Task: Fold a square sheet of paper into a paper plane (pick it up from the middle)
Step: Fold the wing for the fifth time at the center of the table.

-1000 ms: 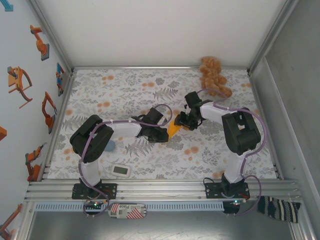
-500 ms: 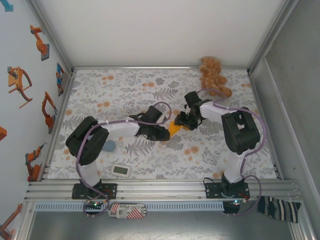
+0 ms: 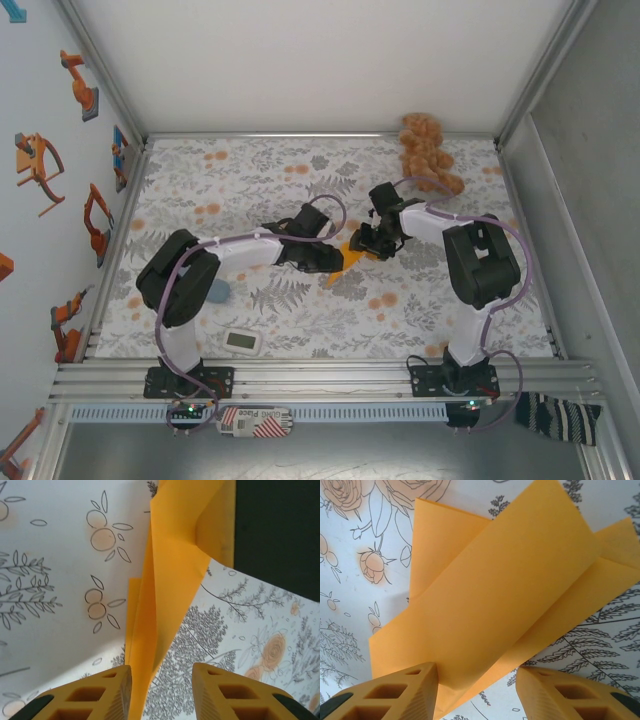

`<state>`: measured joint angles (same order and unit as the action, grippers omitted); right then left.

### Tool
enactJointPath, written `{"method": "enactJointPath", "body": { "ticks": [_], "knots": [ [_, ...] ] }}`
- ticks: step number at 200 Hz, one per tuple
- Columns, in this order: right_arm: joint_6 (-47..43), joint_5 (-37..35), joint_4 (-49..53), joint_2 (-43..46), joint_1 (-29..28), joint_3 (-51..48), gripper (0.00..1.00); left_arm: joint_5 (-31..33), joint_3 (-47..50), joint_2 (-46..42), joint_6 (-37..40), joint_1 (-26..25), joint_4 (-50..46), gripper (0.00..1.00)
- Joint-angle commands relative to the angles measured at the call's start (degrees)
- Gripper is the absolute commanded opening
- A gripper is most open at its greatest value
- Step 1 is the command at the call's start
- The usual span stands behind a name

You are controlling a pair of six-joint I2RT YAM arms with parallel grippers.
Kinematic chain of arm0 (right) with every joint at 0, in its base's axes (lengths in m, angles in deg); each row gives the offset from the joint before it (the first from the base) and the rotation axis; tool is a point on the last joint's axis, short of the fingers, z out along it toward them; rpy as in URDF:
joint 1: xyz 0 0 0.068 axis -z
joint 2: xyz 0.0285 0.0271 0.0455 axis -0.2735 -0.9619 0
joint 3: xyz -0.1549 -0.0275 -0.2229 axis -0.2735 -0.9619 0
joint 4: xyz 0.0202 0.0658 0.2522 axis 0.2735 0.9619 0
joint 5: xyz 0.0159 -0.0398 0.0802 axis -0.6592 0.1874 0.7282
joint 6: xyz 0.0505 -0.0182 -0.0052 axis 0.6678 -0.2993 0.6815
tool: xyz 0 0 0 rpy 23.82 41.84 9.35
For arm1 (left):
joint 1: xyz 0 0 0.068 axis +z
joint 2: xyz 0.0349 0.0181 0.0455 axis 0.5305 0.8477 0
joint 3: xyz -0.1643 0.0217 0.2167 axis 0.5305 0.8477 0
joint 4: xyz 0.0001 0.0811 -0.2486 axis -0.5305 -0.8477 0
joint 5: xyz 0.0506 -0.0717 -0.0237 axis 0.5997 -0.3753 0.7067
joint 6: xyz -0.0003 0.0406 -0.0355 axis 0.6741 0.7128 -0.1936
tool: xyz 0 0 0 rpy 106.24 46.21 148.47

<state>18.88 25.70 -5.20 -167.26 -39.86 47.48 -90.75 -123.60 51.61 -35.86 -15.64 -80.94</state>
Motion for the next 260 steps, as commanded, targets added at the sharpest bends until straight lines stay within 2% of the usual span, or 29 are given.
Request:
{"method": "enactJointPath", "body": {
  "ticks": [1, 122, 220, 260],
  "knots": [
    [-1.6, -10.4, -5.2, -12.6, -0.6, -5.0, 0.48, 0.9, -1.2, 1.9, -0.4, 0.6, -2.2, 0.35],
    [-1.5, -11.4, -5.0, -13.5, -0.7, -5.4, 0.41, 2.2, -2.7, 5.8, -0.4, 0.7, -5.6, 0.32],
    [-1.9, -11.4, -5.3, -15.2, -0.7, -5.2, 0.37, 8.5, -5.4, 9.3, 1.4, -1.4, -13.3, 0.32],
    [-2.1, -11.8, -5.3, -16.0, -0.8, -5.2, 0.37, 8.6, -6.5, 10.2, 1.6, -1.7, -14.1, 0.32]
  ]
}}
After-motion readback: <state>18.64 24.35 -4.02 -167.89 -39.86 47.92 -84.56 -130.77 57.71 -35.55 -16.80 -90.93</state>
